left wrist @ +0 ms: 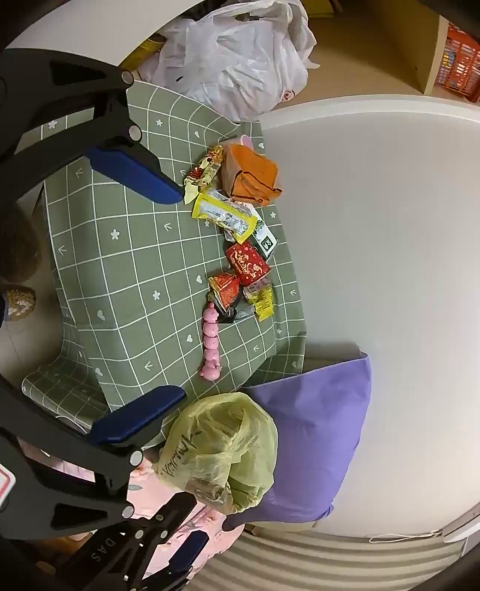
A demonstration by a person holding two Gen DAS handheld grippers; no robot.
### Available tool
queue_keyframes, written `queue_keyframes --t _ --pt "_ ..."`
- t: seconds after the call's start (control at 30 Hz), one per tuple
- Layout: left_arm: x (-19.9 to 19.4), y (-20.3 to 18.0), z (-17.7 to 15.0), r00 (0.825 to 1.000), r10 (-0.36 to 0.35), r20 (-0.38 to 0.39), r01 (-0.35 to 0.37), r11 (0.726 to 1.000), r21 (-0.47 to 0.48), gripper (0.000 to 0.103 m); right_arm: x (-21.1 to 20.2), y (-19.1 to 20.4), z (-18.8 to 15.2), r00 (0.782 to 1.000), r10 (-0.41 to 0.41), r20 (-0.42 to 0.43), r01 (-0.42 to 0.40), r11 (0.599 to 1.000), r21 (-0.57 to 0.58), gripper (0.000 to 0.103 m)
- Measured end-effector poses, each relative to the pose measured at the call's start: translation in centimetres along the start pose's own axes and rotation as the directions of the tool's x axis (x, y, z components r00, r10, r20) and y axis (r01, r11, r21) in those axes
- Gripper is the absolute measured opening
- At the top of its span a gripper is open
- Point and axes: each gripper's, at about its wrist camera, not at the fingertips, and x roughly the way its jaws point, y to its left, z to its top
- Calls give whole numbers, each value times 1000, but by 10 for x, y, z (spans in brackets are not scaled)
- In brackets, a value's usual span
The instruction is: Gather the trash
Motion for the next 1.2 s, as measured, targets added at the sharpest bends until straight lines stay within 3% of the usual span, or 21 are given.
queue_keyframes --t 1.2 --pt "-5 -9 3 1000 -18 9 18 1000 13 94 -5 -8 5 1000 -7 11 7 1000 20 68"
